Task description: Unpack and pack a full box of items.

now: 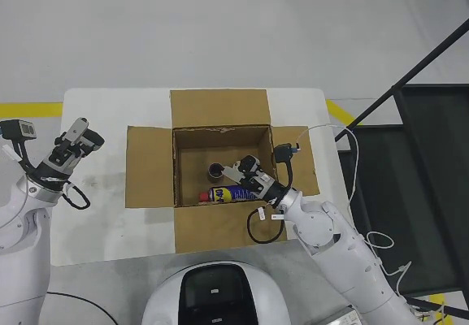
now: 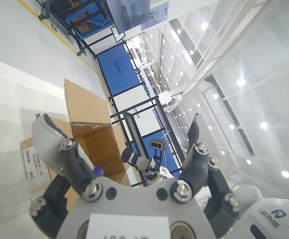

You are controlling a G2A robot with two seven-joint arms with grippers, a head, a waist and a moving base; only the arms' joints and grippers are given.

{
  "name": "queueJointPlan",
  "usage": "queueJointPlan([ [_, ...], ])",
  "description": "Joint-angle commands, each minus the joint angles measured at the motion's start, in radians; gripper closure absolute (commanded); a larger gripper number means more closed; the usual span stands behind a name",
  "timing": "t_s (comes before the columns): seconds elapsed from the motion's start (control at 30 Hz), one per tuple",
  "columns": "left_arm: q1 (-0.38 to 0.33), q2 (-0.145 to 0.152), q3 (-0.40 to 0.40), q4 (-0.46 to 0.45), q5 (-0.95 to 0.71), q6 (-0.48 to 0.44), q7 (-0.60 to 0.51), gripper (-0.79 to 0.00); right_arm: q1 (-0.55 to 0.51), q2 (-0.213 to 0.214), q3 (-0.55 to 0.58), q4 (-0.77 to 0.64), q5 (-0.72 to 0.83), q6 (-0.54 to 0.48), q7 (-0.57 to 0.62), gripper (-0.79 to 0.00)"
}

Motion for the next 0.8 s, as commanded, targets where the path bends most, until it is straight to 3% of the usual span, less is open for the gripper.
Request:
queueJointPlan([
  [0.0,0.000,0.000,0.000,0.000,0.000,0.000,0.000,-0.785,0.000,0.000,0.000,0.000,0.000,0.000,0.000,-0.785],
  [0.57,0.000,0.000,0.000,0.000,0.000,0.000,0.000,-0.785,0.000,0.000,0.000,0.000,0.000,0.000,0.000,-0.785],
  [0.77,0.000,0.000,0.000,0.000,0.000,0.000,0.000,-0.785,0.079,-0.004,-0.031,-0.022,-0.125,0.176,0.100,-0.785],
])
